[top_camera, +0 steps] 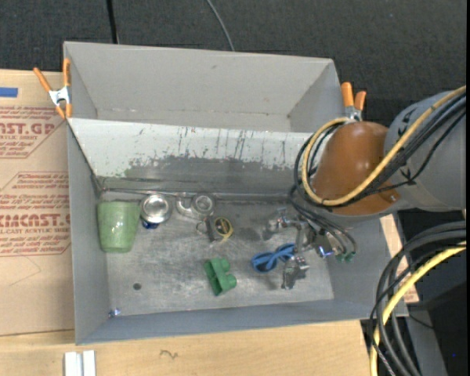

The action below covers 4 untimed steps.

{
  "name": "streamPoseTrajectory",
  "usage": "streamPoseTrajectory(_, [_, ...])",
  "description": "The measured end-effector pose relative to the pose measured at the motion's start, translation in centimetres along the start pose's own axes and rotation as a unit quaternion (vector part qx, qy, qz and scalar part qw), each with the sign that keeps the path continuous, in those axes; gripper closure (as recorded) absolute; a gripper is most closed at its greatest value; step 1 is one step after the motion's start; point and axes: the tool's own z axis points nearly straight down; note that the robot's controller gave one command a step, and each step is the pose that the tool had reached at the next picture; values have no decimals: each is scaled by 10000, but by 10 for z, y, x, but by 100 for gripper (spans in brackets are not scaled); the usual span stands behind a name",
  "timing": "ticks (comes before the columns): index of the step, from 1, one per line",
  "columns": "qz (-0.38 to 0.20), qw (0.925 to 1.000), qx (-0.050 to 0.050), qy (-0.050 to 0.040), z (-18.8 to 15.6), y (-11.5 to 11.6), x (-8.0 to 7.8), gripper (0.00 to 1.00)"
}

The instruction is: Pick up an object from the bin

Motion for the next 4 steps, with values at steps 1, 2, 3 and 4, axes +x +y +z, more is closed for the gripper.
streamPoseTrajectory(1, [164, 9999, -5, 8, 1, 3, 16, 0])
streamPoseTrajectory(2, [-325, 9995, -3, -13, 30, -16, -4, 0])
streamPoseTrajectory(3, [-324, 9995, -1, -5, 29, -16, -4, 0])
streamPoseTrajectory(4, [-327, 9995, 2, 10, 27, -16, -4, 100])
